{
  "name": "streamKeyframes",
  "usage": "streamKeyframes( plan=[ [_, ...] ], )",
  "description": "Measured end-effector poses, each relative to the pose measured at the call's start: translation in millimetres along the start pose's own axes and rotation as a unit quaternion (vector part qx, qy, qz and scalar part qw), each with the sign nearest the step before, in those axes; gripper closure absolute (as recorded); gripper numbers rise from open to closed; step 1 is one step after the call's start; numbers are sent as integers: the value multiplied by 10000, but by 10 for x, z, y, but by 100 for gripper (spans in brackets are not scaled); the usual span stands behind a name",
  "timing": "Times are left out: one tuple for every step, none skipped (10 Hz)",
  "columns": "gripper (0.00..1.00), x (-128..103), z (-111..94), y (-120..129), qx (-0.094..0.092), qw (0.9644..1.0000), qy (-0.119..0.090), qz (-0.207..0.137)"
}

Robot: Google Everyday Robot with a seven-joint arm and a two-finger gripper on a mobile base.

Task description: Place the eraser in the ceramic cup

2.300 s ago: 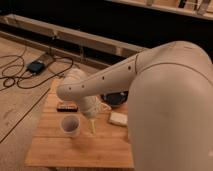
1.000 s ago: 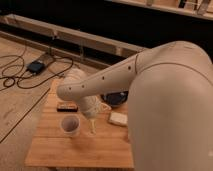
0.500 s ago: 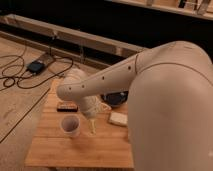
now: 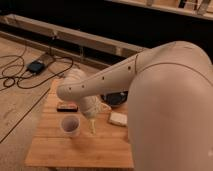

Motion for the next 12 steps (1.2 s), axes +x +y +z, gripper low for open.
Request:
streamKeyframes(
  plan=[
    [20,1,1,0,-1,10000,2,0],
    [20,0,1,-1,-1,10000,2,-1],
    [20,-12,29,-38,14,10000,-7,7],
    [20,-47,104,-149,66,10000,-48,10],
    [20,-97,170,-269,128,9999,-111,14],
    [20,-166,253,-437,211,9996,-201,27],
    [20,-237,314,-574,269,9992,-283,26],
    [20,-330,355,-717,335,9987,-382,7],
    [20,-422,378,-848,406,9980,-478,-15],
    [20,-533,388,-981,493,9971,-580,-45],
    [20,-678,380,-1097,565,9958,-709,-102],
    [20,-806,352,-1142,604,9947,-815,-173]
  ],
)
